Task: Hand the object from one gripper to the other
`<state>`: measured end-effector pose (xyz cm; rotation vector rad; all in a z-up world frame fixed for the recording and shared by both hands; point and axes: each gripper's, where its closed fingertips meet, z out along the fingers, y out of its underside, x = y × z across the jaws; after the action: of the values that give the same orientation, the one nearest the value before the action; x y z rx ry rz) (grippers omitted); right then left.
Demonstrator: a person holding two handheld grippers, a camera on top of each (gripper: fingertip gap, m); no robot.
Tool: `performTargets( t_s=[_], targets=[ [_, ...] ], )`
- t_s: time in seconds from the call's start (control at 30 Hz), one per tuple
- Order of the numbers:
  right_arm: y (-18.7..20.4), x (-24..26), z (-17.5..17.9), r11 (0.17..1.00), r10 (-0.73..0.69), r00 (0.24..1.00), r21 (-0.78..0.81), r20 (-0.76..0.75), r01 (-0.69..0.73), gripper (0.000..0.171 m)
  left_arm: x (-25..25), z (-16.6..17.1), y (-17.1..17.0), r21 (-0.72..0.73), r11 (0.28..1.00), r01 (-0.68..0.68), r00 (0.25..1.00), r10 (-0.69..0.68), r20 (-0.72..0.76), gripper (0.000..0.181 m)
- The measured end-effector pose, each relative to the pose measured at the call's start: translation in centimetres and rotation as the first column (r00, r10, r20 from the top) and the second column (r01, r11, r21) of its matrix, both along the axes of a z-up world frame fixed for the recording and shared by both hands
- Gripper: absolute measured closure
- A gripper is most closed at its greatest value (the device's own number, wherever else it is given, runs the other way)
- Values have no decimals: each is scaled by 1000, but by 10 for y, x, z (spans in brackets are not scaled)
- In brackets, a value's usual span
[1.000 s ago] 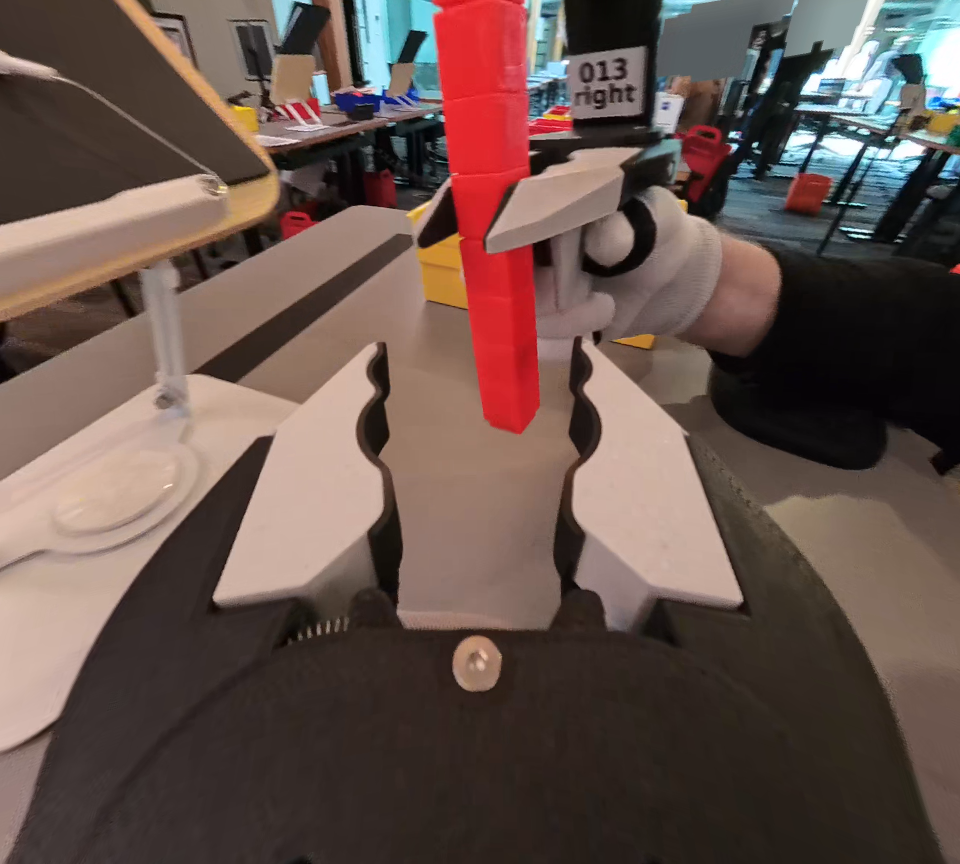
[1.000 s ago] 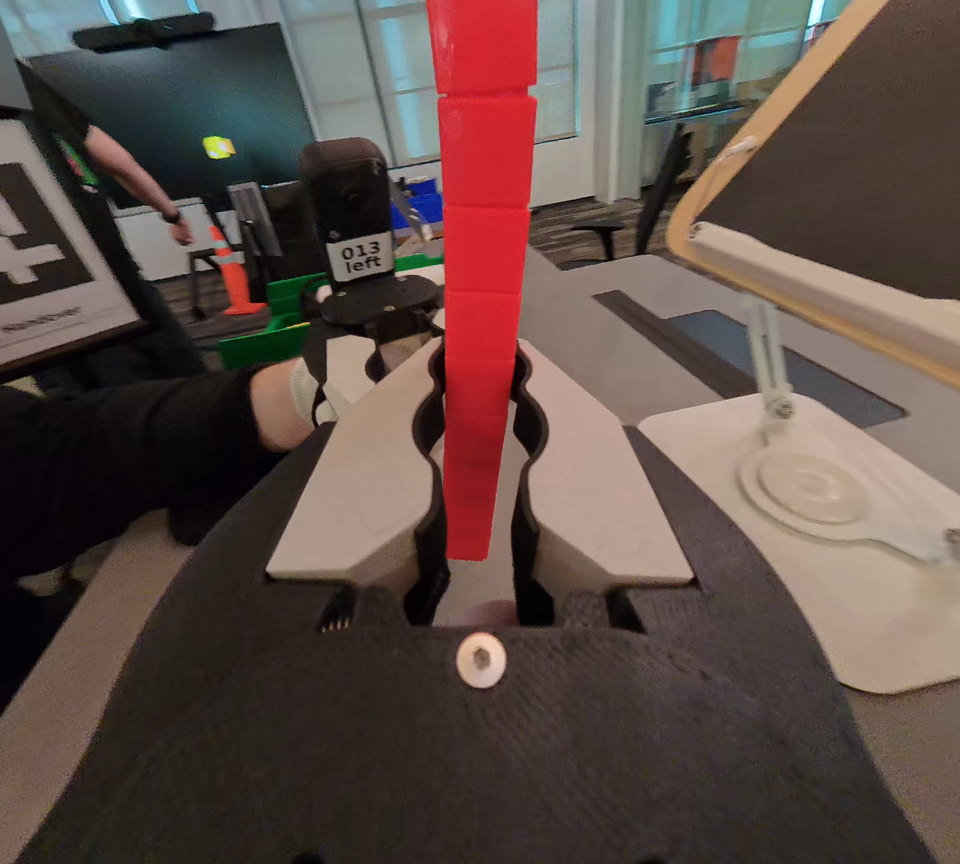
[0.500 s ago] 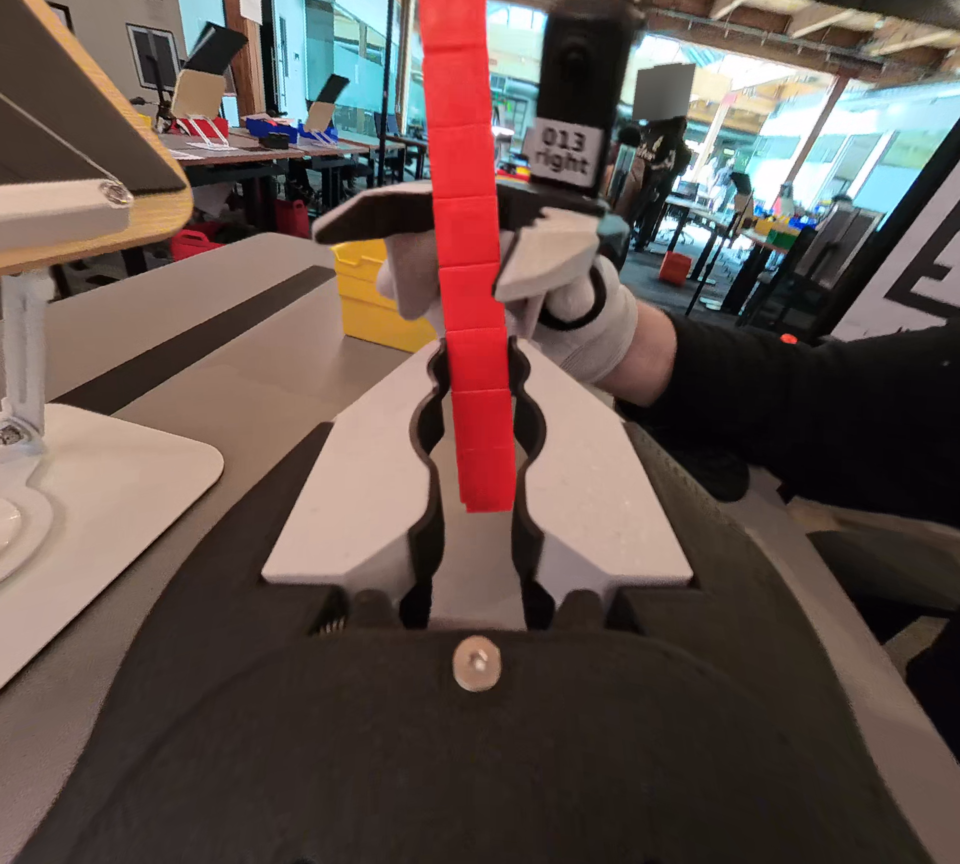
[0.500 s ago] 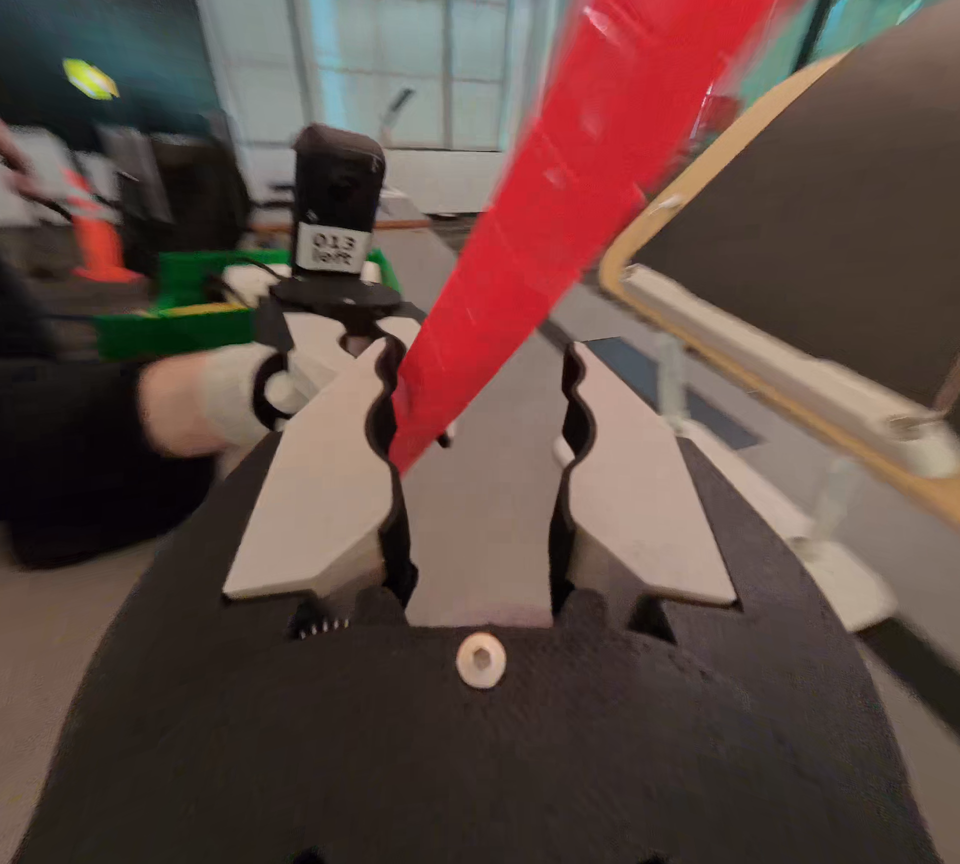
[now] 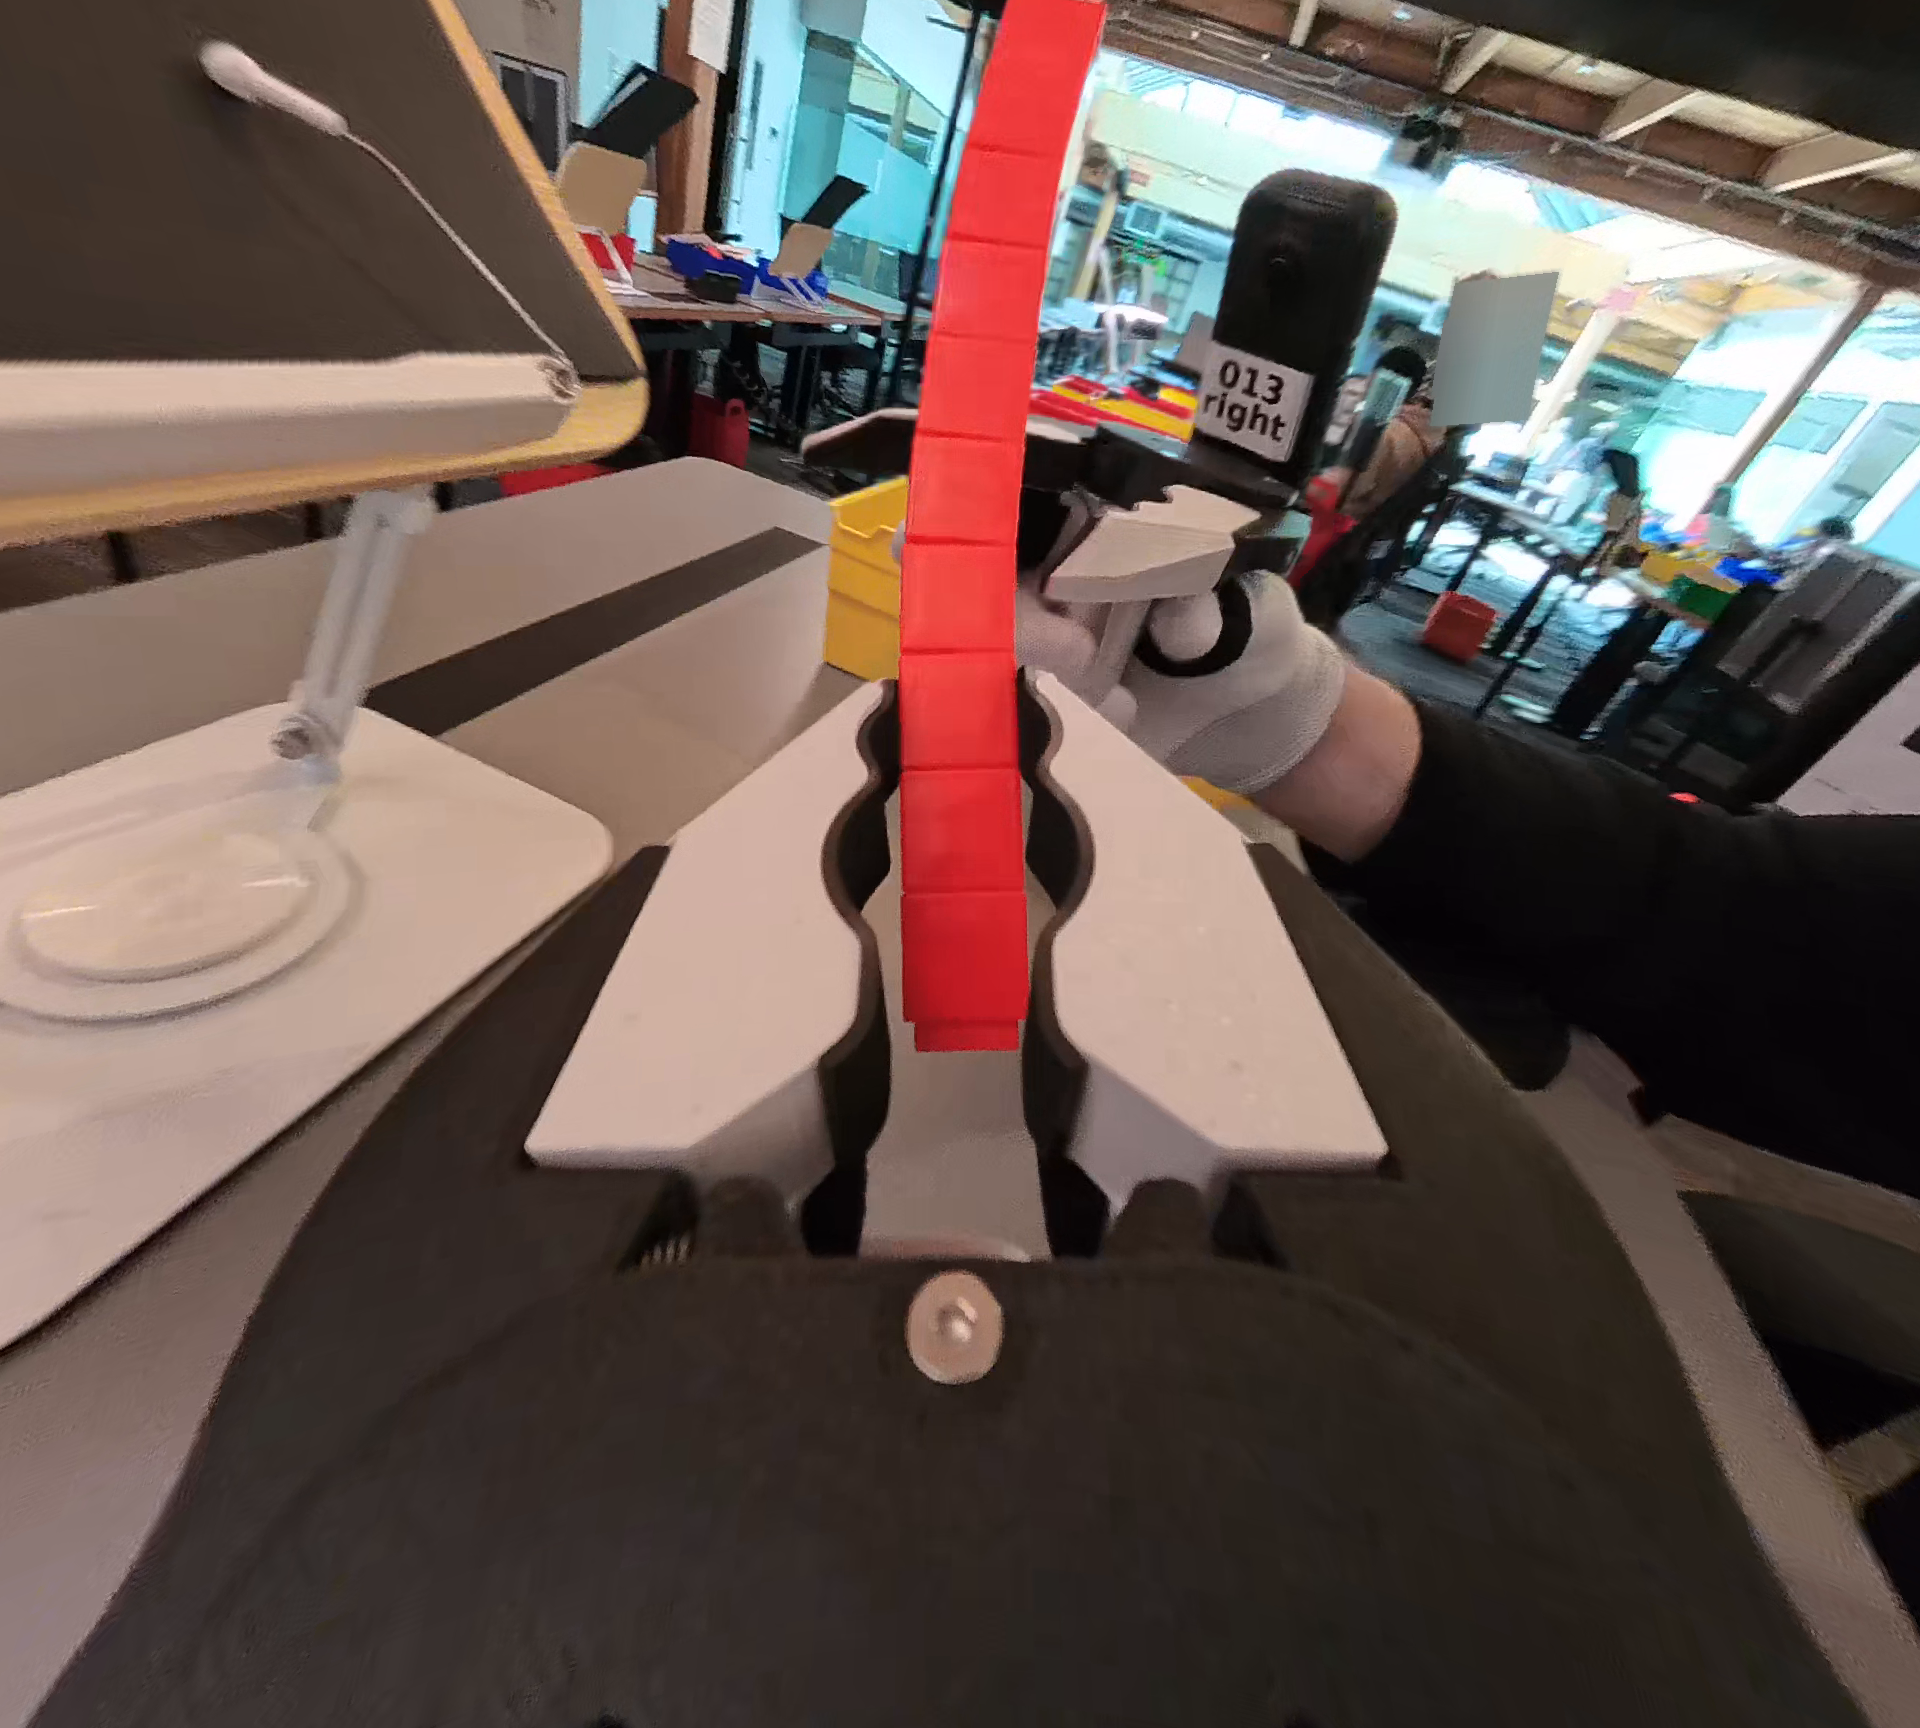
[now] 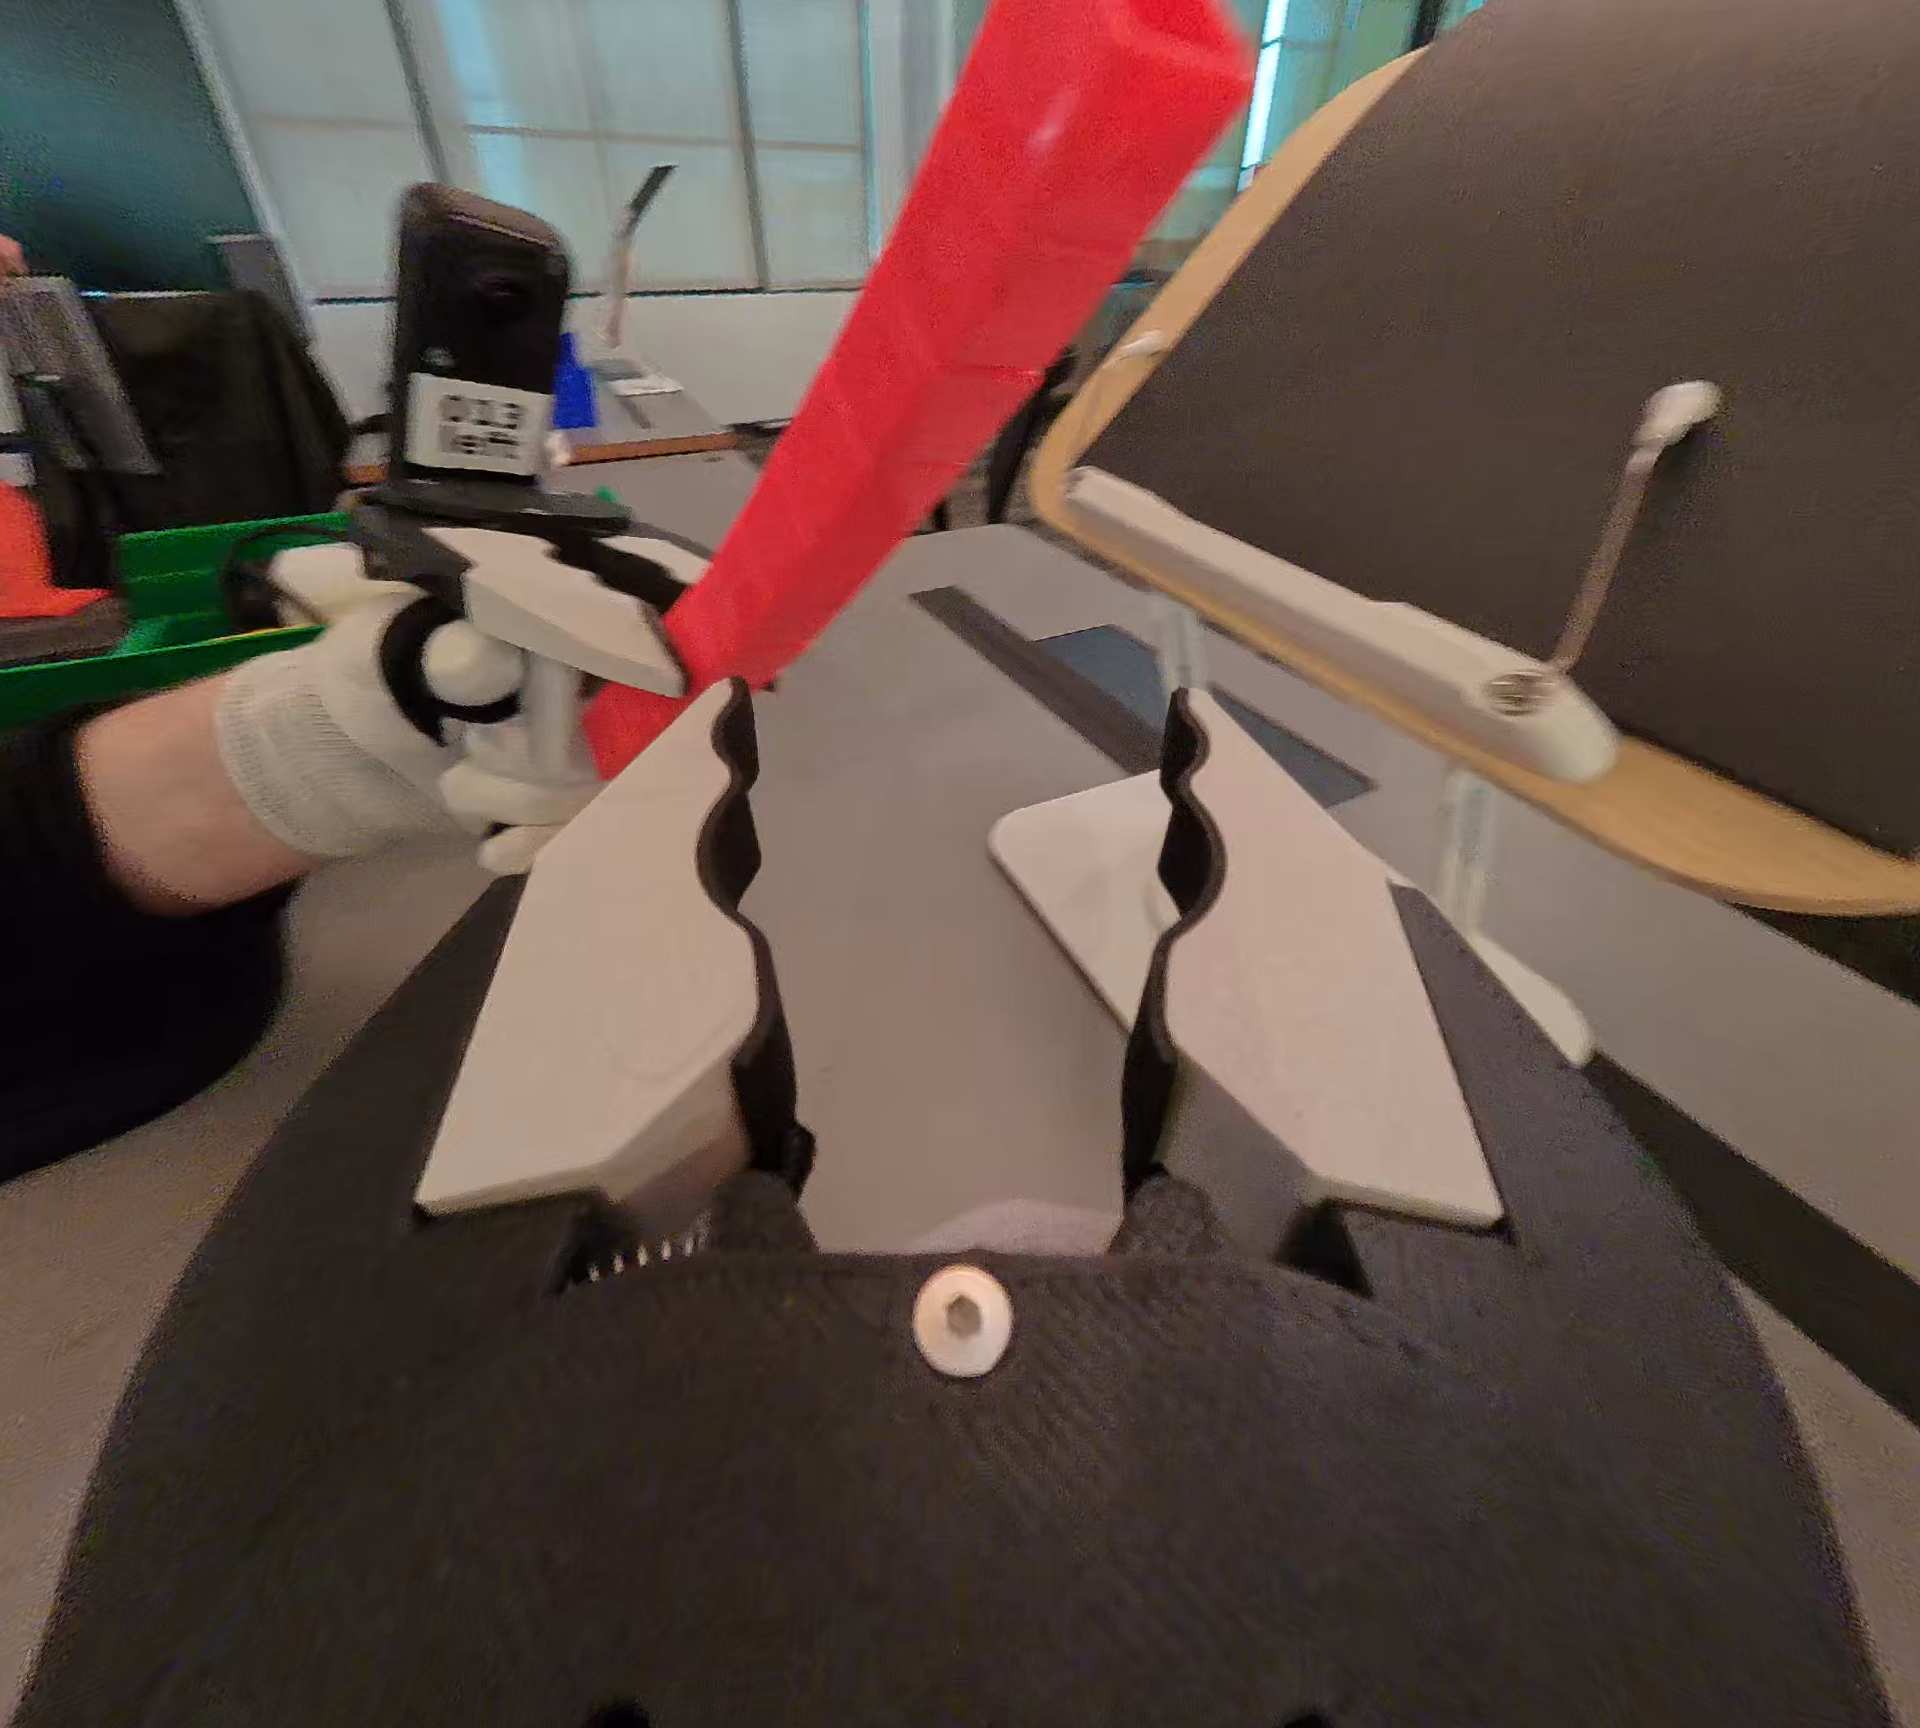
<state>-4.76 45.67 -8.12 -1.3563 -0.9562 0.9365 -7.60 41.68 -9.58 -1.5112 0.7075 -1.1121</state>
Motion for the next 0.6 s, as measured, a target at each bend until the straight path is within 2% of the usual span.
performTargets(
  t_s=[0.07, 0.13, 0.2, 0.27, 0.33, 0.37, 0.5, 0.57, 0.6],
  targets=[
    [15, 13, 8, 992, -111, 994, 59, -23, 112, 83, -12, -2, 6, 35, 998, -55, 997, 57, -59, 161],
    [20, 25, 23, 956, -220, 975, 191, -24, 221, 83, -26, -10, 15, 86, 988, -132, 973, 145, -178, 161],
    [14, 30, 37, 835, -354, 935, 461, 34, 299, 87, -39, -18, 21, 133, 971, -198, 929, 230, -292, 161],
    [0, 24, 39, 608, -493, 860, 759, 131, 233, 93, -43, -21, 21, 149, 966, -212, 896, 253, -365, 161],
    [-8, 11, 24, 404, -608, 767, 911, 204, 79, 95, -40, -22, 18, 114, 971, -210, 889, 238, -392, 161],
    [-9, 5, 14, 338, -650, 725, 941, 230, 4, 95, -38, -26, 14, 86, 977, -194, 885, 212, -415, 161],
    [4, -4, -15, 202, -778, 577, 968, 250, -147, 103, -35, -40, 9, 42, 981, -189, 840, 183, -511, 161],
    [14, -1, -26, 208, -806, 525, 961, 273, -180, 108, -28, -44, 2, 1, 987, -158, 841, 135, -523, 161],
    [18, 1, -28, 203, -816, 512, 962, 268, -181, 118, -25, -45, -1, -9, 989, -145, 840, 118, -530, 161]
  ],
)
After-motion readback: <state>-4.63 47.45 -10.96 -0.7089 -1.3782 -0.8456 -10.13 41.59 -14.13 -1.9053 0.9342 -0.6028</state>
